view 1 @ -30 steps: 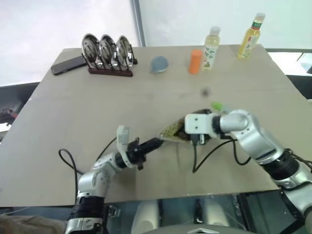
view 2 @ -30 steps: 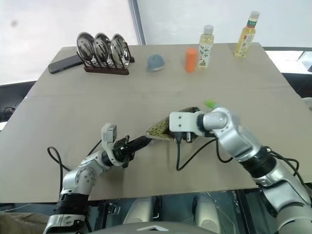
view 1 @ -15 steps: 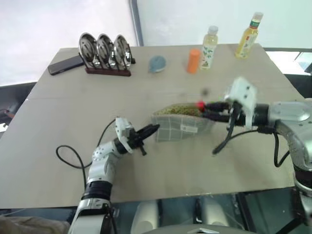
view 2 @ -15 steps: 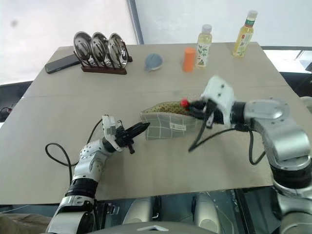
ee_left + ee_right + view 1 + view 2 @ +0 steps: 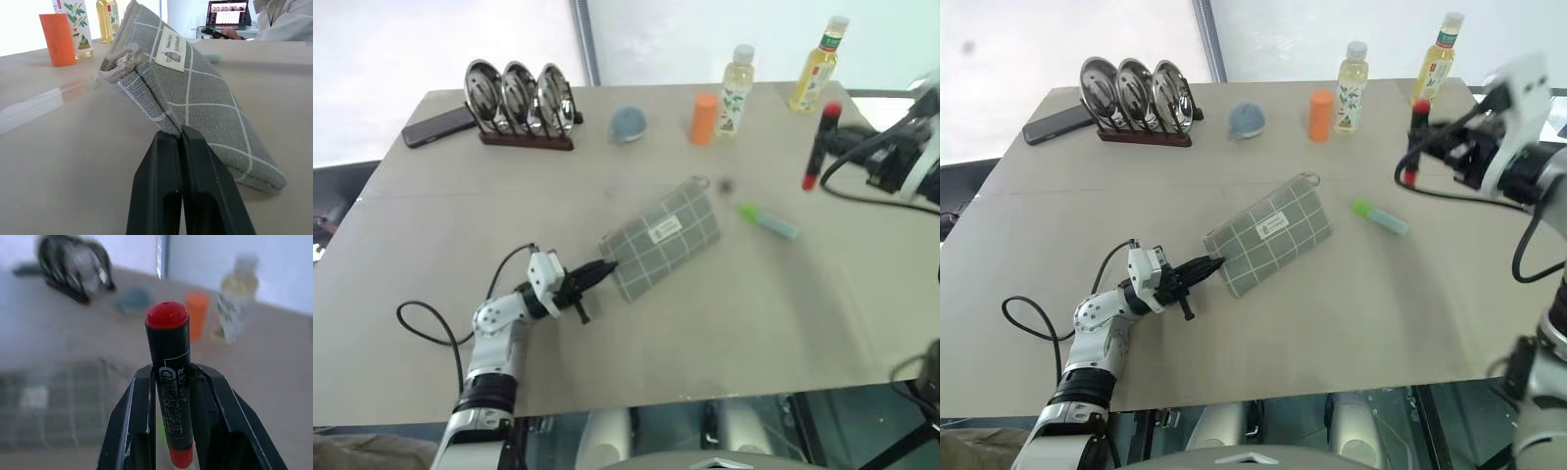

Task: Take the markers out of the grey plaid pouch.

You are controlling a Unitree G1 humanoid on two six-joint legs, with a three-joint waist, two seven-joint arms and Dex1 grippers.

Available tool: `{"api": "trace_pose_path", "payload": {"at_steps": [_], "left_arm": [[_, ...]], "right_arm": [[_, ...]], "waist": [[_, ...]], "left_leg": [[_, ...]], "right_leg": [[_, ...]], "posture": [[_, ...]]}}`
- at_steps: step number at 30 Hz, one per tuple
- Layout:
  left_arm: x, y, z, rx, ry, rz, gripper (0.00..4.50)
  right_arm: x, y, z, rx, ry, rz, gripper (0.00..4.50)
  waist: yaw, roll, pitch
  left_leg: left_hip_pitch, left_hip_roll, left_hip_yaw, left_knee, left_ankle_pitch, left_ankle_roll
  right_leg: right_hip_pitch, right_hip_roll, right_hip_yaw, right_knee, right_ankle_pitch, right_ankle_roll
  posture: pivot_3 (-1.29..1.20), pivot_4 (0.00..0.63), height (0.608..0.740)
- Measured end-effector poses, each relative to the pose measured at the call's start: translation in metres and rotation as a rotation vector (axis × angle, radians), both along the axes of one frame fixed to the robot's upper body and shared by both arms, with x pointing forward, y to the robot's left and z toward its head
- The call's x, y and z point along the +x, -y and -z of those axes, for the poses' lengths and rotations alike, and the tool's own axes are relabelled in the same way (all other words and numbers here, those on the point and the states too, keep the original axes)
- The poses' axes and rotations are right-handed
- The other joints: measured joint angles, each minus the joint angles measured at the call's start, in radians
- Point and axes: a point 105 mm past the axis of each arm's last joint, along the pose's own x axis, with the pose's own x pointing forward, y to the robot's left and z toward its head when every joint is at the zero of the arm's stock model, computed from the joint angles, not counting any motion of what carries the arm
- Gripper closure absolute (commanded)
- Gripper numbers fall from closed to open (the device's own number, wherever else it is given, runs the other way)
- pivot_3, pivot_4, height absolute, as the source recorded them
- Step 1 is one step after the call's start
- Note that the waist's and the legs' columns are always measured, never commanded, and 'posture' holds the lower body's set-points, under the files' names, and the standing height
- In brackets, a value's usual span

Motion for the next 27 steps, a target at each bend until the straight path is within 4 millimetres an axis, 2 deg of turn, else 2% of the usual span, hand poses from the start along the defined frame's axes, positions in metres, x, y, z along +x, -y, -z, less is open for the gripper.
{"api": "trace_pose_path", "payload": {"at_steps": [1,4,9,13,15,16,18,19,20,25,27], "left_arm": [[-0.002,0.000,0.000,0.002,0.002,0.000,4.50],[-0.004,0.001,0.001,0.002,0.003,0.000,4.50],[-0.009,0.003,0.001,0.002,0.003,0.009,4.50],[-0.011,0.003,0.001,-0.009,-0.008,0.013,4.50],[-0.011,0.003,0.001,-0.012,-0.009,0.012,4.50],[-0.011,0.003,0.001,-0.012,-0.009,0.012,4.50],[-0.011,0.003,0.001,-0.014,-0.009,0.004,4.50],[-0.011,0.003,0.001,-0.014,-0.009,0.003,4.50],[-0.011,0.002,0.001,-0.014,-0.008,-0.004,4.50],[-0.005,-0.004,0.001,0.046,0.046,-0.110,4.50],[-0.005,-0.004,0.000,0.066,0.072,-0.122,4.50]], "right_arm": [[0.006,0.010,0.025,-0.040,-0.085,0.040,3.59],[0.015,0.026,0.072,-0.048,-0.240,0.100,3.59],[0.030,0.047,0.099,-0.082,-0.292,0.162,3.59],[0.038,0.054,0.125,-0.129,-0.356,0.182,3.59],[0.042,0.054,0.133,-0.138,-0.367,0.186,3.59],[0.043,0.055,0.135,-0.139,-0.369,0.188,2.96],[0.045,0.056,0.139,-0.139,-0.368,0.188,2.34],[0.045,0.056,0.140,-0.138,-0.370,0.188,2.34],[0.045,0.056,0.140,-0.132,-0.367,0.187,1.76],[0.034,0.036,0.106,-0.032,-0.189,0.108,1.76],[0.019,0.019,0.078,0.005,-0.064,0.033,1.76]], "waist": [[0.000,0.000,0.000],[-0.002,0.000,0.001],[0.002,-0.001,0.001],[0.005,-0.002,0.001],[0.004,-0.002,0.001],[0.005,-0.002,0.001],[0.005,-0.002,0.001],[0.005,-0.002,0.001],[0.004,-0.002,0.001],[0.007,-0.001,0.001],[0.007,-0.001,0.001]], "left_leg": [[0.000,0.000,0.000,0.000,0.000,0.000],[0.000,0.000,0.001,0.001,0.000,0.000],[0.000,0.000,0.000,0.002,0.000,0.000],[0.000,0.000,0.001,0.002,0.000,0.000],[0.000,0.000,0.001,0.002,0.000,0.000],[0.000,0.000,0.001,0.002,0.000,0.000],[0.000,0.000,0.001,0.002,0.000,0.000],[0.000,0.000,0.001,0.002,0.000,0.000],[0.000,0.000,0.001,0.002,0.000,0.000],[0.000,0.000,0.000,0.002,0.000,0.000],[0.000,0.000,0.000,0.002,0.000,0.000]], "right_leg": [[0.000,0.000,0.000,0.000,0.000,0.000],[0.000,0.000,0.001,0.000,0.001,0.002],[0.000,0.001,0.001,0.000,0.001,0.003],[0.000,0.001,0.001,0.000,0.002,0.003],[0.000,0.001,0.001,0.000,0.002,0.003],[0.000,0.001,0.001,0.000,0.002,0.003],[0.000,0.001,0.001,0.000,0.002,0.003],[0.000,0.001,0.001,0.000,0.002,0.003],[0.000,0.001,0.001,0.000,0.002,0.003],[0.001,0.001,0.001,0.000,0.002,0.004],[0.001,0.001,0.001,0.001,0.002,0.004]], "posture": [[0.00,0.150,0.740],[0.00,0.150,0.740],[0.00,0.150,0.740],[0.00,0.150,0.740],[0.00,0.150,0.740],[0.00,0.150,0.740],[0.00,0.150,0.740],[0.00,0.150,0.740],[0.00,0.150,0.740],[0.00,0.150,0.740],[0.00,0.150,0.740]]}}
